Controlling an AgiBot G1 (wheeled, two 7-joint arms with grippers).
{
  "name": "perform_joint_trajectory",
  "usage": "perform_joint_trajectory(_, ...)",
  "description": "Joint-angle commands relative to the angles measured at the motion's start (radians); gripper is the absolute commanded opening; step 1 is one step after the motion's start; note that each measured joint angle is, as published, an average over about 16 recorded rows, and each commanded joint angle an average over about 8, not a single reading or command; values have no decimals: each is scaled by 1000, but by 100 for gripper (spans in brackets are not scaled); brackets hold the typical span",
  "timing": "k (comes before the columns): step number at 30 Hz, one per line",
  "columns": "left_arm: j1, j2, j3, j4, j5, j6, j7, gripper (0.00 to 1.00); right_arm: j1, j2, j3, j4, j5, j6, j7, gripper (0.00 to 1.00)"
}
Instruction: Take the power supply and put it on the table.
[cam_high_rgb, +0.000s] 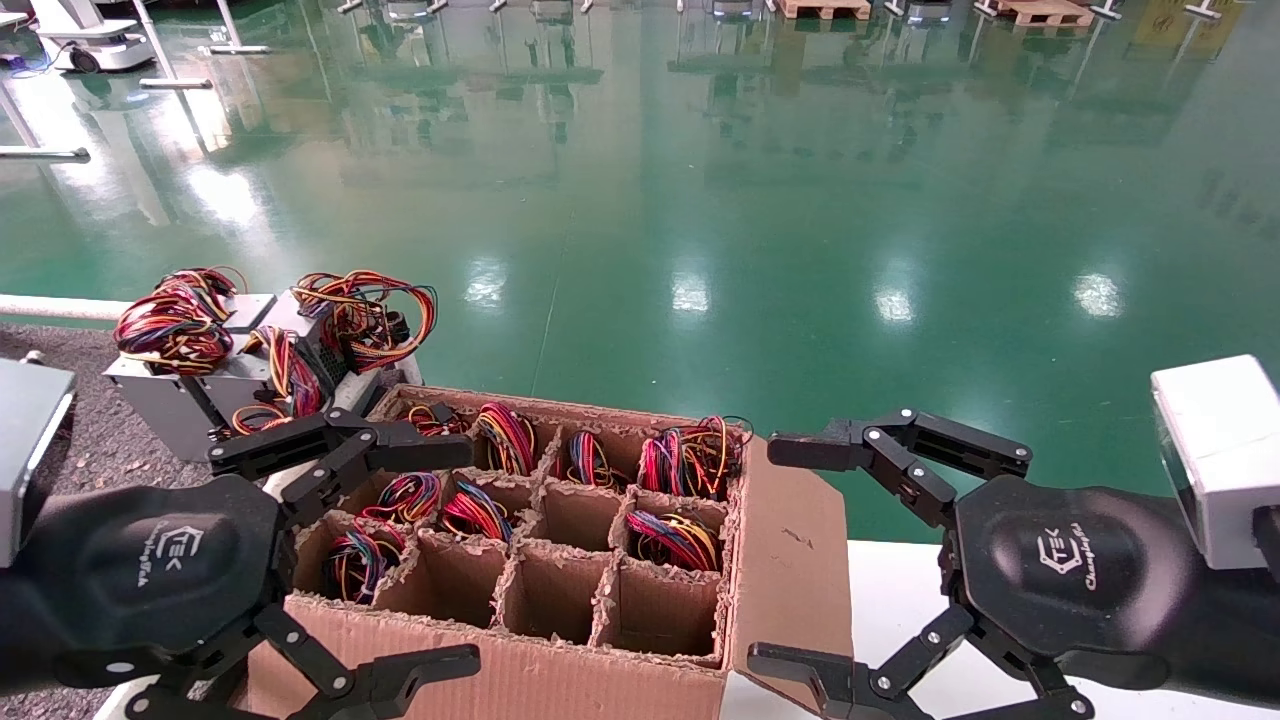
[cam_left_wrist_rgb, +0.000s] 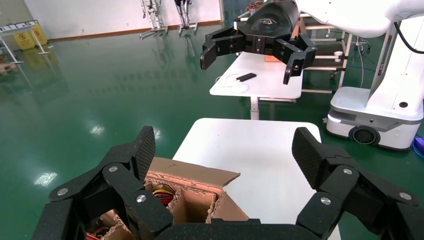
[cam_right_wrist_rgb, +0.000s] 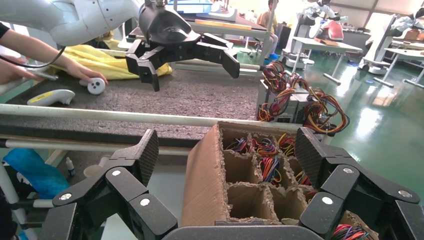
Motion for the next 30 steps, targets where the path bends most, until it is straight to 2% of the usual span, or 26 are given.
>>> perform_joint_trajectory(1,0,0,0,0,0,0,0,100,0,0,0,0,0,0,0,100)
perform_joint_trajectory(30,0,0,0,0,0,0,0,100,0,0,0,0,0,0,0,100)
